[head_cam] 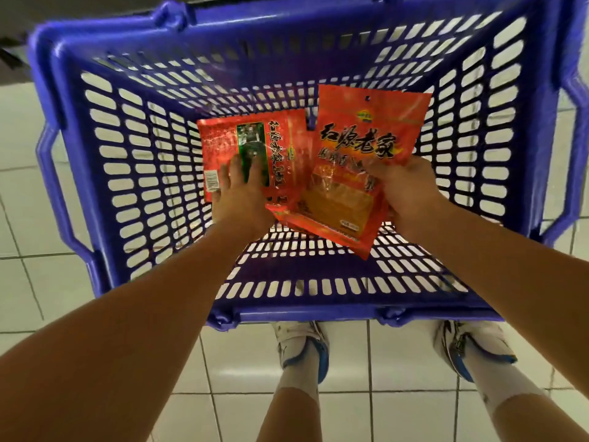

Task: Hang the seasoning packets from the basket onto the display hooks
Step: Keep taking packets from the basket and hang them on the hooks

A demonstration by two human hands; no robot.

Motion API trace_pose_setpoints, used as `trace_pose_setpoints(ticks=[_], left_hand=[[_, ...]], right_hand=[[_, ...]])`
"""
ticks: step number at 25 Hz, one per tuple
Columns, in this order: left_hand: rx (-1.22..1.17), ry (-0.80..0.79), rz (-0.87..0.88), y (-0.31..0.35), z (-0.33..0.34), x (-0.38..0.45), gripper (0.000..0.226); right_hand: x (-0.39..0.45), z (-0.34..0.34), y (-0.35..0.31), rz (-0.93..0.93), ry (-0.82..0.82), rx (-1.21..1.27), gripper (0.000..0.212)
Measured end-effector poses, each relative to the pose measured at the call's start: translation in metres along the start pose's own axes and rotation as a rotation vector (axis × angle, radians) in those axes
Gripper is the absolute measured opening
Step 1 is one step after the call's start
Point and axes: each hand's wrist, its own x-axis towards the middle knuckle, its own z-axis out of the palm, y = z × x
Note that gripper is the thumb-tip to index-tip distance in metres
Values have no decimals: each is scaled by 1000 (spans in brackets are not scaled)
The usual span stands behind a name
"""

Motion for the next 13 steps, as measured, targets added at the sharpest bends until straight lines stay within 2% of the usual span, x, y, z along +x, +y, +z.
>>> trace_pose_setpoints(ticks=[1, 3, 6, 8, 9, 13], left_hand=[[120, -33, 19, -8, 4, 7, 118], [203, -64, 21, -20, 12, 19, 121], [321, 68, 43, -22, 11, 25, 98], [360, 94, 46, -20, 2, 22, 79], [349, 88, 45, -19, -2, 20, 77], [312, 29, 59, -18, -11, 17, 111]], right_hand=[[4, -2, 2, -16, -5, -12, 9], [7, -3, 5, -62, -27, -39, 11], [4, -7, 6, -78, -14, 16, 17], [-3, -9, 2, -77, -1, 35, 17], [-7, -10, -1, -79, -1, 33, 17], [-15, -12, -11, -94, -33, 36, 17]])
